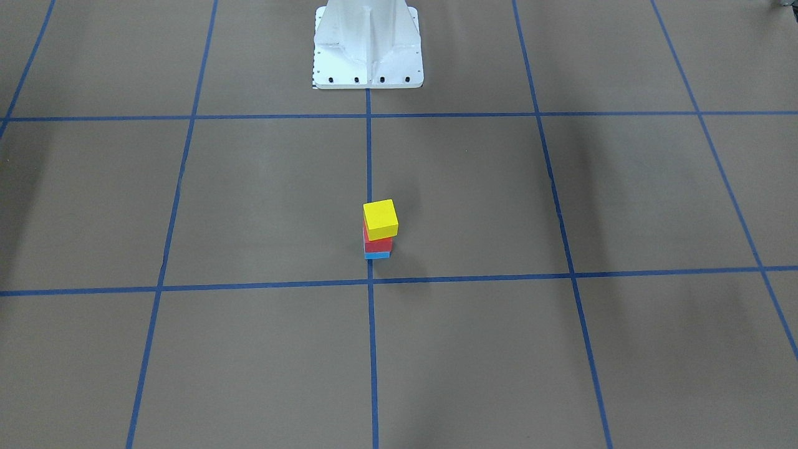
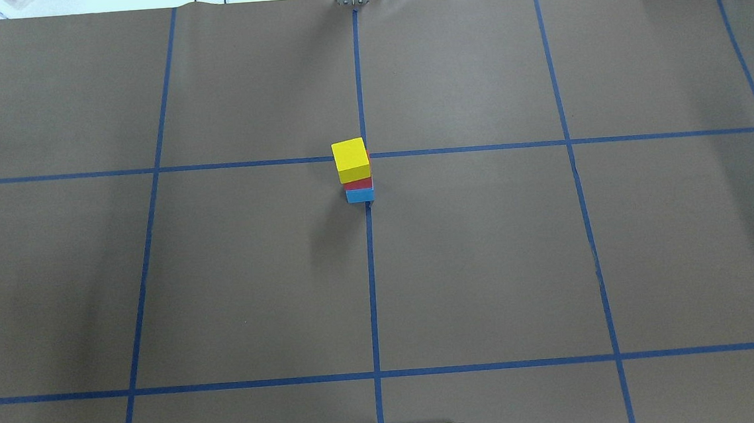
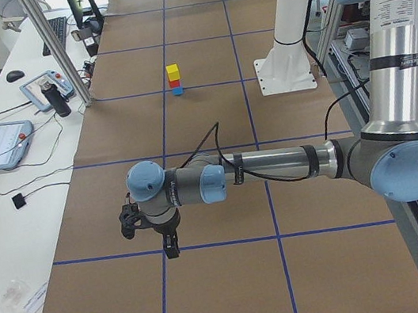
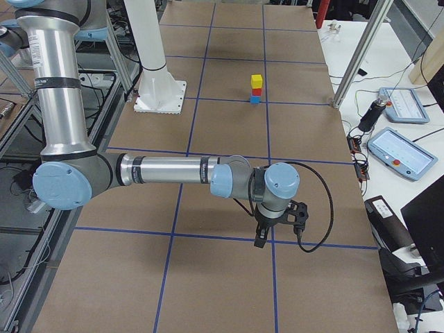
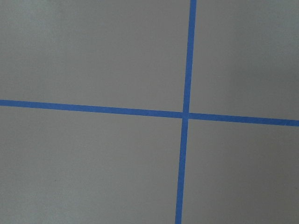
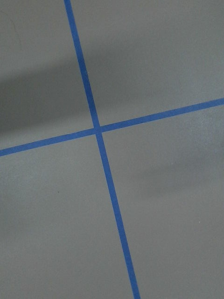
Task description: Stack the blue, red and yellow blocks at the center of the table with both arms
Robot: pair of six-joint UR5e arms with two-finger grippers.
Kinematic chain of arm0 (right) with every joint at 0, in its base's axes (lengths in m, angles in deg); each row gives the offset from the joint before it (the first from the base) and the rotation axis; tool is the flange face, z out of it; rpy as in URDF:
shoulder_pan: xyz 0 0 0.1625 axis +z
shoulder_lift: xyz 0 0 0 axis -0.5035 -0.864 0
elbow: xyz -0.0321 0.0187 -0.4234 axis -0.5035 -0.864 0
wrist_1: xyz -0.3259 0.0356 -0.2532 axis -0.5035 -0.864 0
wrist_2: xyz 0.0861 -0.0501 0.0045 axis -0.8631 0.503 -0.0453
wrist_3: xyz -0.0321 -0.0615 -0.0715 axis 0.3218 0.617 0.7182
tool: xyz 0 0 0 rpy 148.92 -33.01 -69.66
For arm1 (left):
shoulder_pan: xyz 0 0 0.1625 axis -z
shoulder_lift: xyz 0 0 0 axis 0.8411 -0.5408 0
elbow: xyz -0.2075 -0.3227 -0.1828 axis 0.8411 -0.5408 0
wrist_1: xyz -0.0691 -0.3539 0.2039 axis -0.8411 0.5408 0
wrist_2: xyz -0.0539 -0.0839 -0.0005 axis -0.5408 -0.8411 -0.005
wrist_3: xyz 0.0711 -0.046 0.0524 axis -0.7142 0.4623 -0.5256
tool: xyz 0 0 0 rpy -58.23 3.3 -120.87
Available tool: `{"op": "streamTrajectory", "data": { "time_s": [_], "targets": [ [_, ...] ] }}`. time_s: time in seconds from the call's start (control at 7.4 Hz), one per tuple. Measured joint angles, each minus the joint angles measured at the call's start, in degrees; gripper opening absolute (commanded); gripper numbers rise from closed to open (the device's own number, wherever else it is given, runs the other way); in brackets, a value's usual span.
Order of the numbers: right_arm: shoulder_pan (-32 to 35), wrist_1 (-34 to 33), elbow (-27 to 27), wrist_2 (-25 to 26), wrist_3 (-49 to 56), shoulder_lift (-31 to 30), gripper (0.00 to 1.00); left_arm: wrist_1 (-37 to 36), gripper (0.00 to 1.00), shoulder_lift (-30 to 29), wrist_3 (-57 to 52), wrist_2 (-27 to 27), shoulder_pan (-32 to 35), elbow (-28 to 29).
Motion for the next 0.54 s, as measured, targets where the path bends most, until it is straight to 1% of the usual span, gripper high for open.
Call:
{"op": "streamTrajectory", "data": {
  "time_s": [0.54],
  "targets": [
    [0.12, -0.19, 0.86, 0.25, 2.17, -0.14, 1.0, 0.02, 1.0, -0.06, 0.0, 0.0, -0.28, 0.09]
  ]
}}
